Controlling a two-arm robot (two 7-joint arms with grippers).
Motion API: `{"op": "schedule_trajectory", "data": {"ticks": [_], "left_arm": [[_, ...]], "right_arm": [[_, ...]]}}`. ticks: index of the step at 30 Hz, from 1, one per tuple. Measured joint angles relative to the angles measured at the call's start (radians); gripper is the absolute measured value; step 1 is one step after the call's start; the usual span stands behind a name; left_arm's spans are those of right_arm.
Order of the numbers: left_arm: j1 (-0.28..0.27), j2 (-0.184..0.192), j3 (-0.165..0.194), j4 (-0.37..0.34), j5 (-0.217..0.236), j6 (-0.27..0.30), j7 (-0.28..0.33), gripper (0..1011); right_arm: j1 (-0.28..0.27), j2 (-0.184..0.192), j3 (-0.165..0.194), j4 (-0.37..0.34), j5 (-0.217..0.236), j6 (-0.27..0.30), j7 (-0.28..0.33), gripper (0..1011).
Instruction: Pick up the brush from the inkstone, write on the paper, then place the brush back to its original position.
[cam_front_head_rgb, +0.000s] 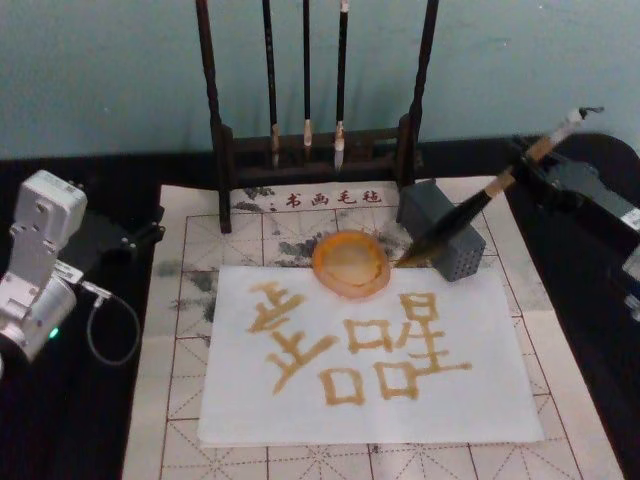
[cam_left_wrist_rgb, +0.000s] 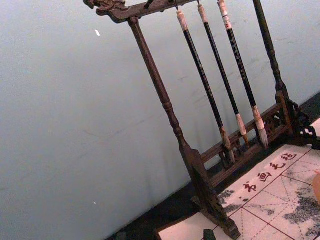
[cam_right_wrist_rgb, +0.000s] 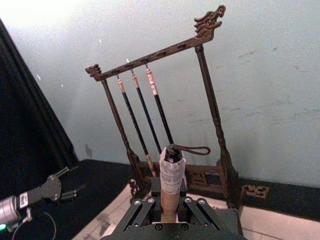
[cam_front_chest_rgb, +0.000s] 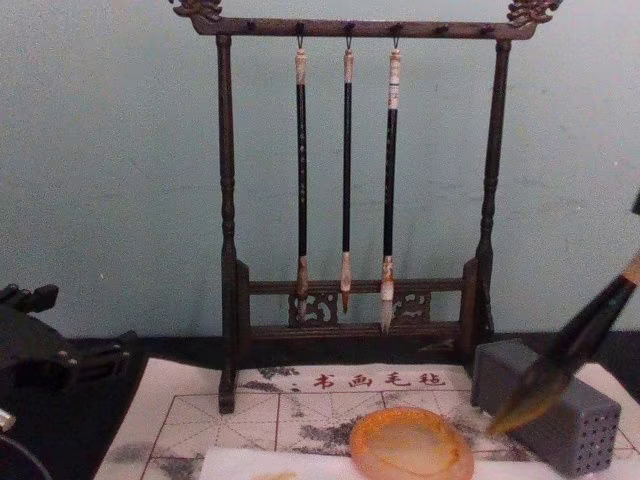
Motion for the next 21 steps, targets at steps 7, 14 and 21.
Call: {"op": "schedule_trajectory", "data": {"ticks": [7,14,21], "left_arm": [[0.000,0.000,0.000,0.000,0.000,0.000,0.000,1001],[0.000,0.000,0.000,0.000,0.000,0.000,0.000,1001],[0.000,0.000,0.000,0.000,0.000,0.000,0.000,1001]], "right_arm": [[-0.062,0.053,0.025,-0.037,-0.002,-0.016,0.007,184],[-0.112,0.089,0.045,-0.069,-0.002,-0.034,0.037,185],[-0.165,0.119,0.056,-0.103,-0.009,-0.062,0.078,184]]}}
